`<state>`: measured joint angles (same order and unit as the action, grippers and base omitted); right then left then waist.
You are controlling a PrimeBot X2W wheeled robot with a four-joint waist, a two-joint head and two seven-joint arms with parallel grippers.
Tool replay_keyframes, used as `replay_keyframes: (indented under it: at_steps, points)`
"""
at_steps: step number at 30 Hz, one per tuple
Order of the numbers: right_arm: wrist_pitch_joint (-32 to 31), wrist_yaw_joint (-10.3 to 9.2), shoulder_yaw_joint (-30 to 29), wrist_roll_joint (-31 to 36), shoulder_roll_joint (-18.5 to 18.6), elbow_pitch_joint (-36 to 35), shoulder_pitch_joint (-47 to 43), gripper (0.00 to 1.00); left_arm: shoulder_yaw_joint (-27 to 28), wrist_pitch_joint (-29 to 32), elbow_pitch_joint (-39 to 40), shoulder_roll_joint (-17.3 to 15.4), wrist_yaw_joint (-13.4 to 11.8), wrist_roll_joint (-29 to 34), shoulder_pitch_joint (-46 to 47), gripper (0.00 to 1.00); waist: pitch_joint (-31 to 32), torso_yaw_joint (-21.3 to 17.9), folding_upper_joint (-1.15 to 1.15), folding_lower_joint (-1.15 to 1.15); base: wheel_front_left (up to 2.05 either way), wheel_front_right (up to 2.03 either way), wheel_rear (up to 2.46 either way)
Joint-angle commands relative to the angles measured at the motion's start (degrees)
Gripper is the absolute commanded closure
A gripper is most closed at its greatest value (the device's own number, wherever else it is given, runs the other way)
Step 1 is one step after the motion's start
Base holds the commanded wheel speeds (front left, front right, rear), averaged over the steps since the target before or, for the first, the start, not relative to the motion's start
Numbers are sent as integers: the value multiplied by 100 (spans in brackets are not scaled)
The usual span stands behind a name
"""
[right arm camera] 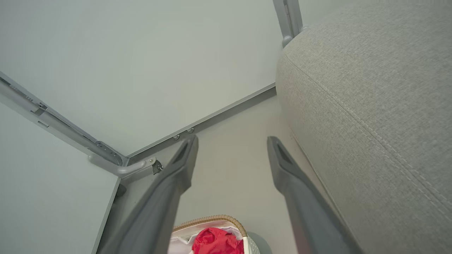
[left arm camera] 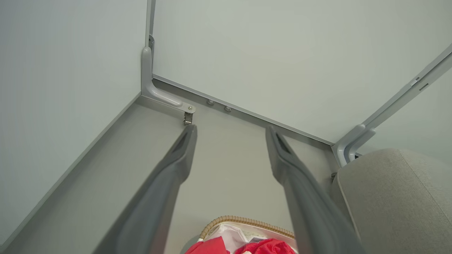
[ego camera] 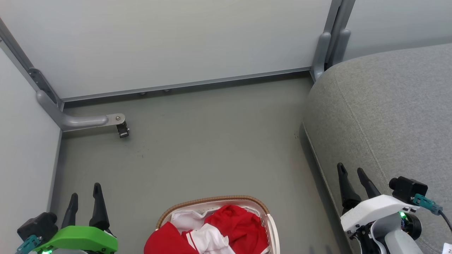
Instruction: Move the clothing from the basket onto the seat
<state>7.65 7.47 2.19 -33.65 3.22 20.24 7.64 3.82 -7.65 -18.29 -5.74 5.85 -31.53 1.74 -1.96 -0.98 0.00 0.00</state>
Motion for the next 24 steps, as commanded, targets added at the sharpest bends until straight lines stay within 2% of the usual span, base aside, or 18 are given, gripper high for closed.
replay_keyframes:
  at_steps: [1,24]
  points:
    - [66,2,36,196,29,-11,109,0,36,-64,65,-53,-36,170,-51,0,-10,-2,0,0,0,0,0]
    - [384,2,249,1531,23,216,131,0,-94,-377,205,-154,-75,1489,-166,0,-63,3,0,0,0,0,0]
